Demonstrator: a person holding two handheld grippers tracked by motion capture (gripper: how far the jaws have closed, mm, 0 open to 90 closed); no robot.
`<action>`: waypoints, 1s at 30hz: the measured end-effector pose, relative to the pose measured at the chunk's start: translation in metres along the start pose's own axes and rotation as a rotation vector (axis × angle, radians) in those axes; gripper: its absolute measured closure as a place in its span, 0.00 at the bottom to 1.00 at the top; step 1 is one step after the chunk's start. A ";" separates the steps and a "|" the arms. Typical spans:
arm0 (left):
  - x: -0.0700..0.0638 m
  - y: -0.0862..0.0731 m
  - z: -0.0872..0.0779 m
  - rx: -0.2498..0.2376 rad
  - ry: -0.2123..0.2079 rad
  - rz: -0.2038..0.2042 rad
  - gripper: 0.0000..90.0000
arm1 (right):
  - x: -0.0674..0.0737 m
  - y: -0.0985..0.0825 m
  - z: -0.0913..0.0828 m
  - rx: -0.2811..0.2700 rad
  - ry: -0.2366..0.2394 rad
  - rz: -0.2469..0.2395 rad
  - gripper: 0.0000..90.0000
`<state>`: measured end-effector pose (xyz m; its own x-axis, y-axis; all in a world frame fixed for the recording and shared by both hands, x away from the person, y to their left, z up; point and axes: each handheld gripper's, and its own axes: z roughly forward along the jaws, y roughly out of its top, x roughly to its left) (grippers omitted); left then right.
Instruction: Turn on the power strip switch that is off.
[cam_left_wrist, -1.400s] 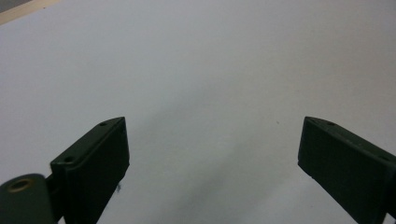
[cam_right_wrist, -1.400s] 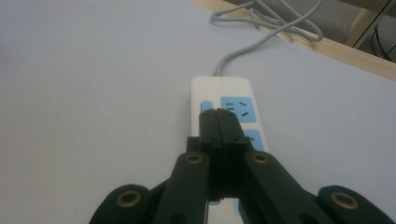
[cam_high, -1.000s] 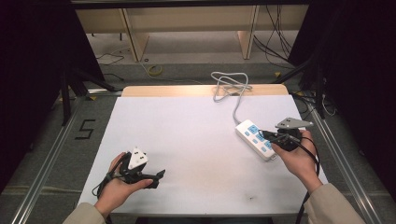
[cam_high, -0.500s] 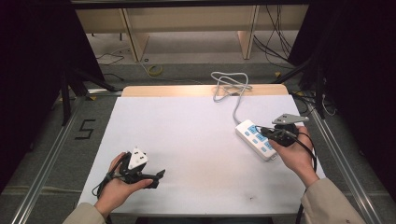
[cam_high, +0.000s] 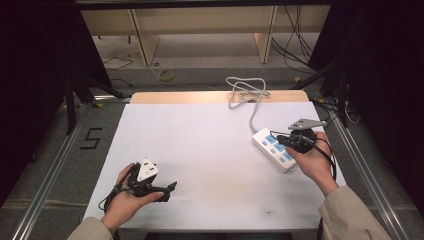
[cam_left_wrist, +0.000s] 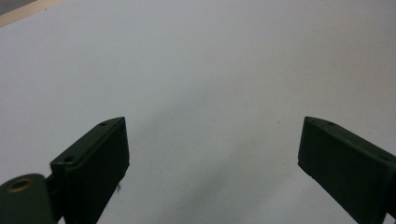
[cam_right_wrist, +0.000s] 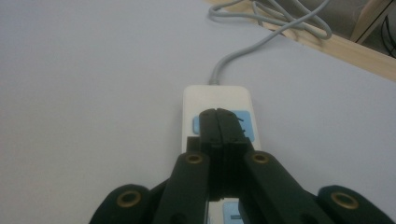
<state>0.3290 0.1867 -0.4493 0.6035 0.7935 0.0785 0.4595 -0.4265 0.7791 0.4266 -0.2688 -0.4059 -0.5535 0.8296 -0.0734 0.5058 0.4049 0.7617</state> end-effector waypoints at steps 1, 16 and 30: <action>0.000 0.000 0.000 0.000 0.000 0.000 0.09 | 0.000 0.001 0.001 0.002 0.000 -0.001 1.00; -0.001 0.001 0.000 0.004 -0.005 0.006 0.09 | 0.000 0.010 0.010 0.019 0.012 -0.002 1.00; -0.001 0.000 0.000 0.002 -0.007 0.008 0.09 | -0.002 0.019 0.018 0.047 0.018 -0.001 1.00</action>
<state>0.3287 0.1859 -0.4490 0.6112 0.7874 0.0803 0.4561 -0.4333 0.7773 0.4493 -0.2559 -0.4027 -0.5657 0.8222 -0.0621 0.5355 0.4236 0.7306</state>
